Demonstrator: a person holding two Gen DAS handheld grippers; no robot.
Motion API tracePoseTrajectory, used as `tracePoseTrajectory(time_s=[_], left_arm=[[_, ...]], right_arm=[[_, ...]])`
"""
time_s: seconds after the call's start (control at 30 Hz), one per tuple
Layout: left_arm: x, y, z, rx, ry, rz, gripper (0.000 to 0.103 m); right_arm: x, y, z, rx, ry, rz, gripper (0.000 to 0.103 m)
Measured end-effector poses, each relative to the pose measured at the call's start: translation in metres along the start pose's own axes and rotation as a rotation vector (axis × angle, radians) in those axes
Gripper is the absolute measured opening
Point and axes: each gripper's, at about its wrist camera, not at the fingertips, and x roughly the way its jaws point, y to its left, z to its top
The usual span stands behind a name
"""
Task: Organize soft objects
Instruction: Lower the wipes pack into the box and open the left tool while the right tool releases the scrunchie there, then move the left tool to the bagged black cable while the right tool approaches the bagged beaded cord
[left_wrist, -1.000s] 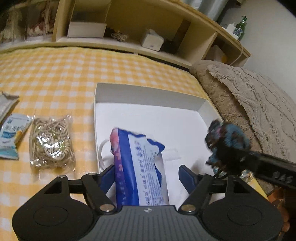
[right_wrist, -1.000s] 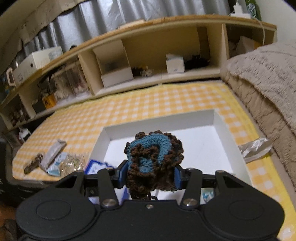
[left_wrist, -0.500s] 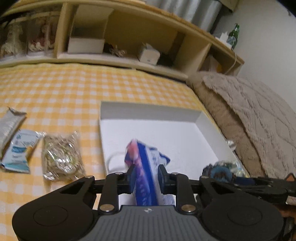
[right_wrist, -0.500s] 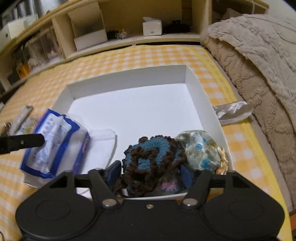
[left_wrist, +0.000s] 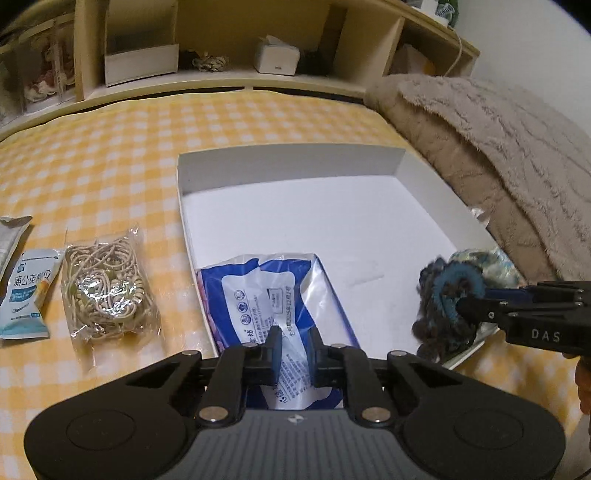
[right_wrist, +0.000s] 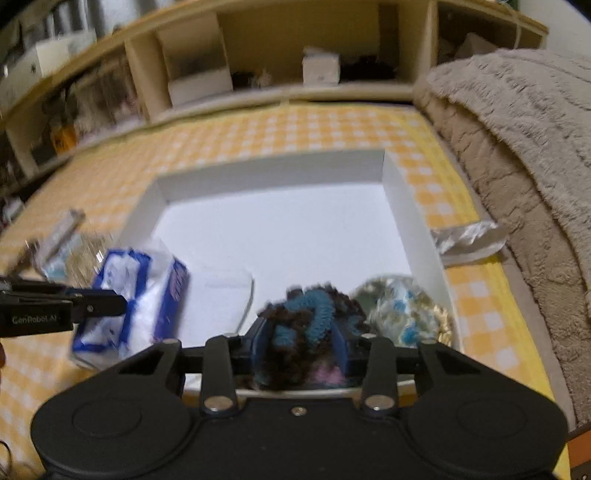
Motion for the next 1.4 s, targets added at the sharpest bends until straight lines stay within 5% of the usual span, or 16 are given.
tracePoseTrajectory(time_s=[0.17, 0.47, 0.77, 1.1, 1.4], left_arm=[[0.0, 0.001, 0.0, -0.001, 0.003, 0.001, 0.018], [-0.024, -0.001, 0.005, -0.033, -0.014, 0.0, 0.052], [-0.065, -0.006, 0.009, -0.039, -0.069, 0.015, 0.08], [-0.108, -0.013, 0.004, -0.04, -0.12, 0.007, 0.101], [-0.134, -0.017, -0.005, -0.025, -0.148, 0.038, 0.103]], right_arm=[[0.015, -0.007, -0.007, 0.023, 0.036, -0.009, 0.037], [-0.018, -0.003, 0.0, 0.059, -0.014, 0.017, 0.038], [-0.066, 0.012, 0.006, 0.046, -0.075, 0.034, 0.05], [-0.109, 0.017, 0.003, 0.054, -0.15, 0.006, 0.082], [-0.136, 0.026, -0.003, 0.036, -0.19, -0.033, 0.103]])
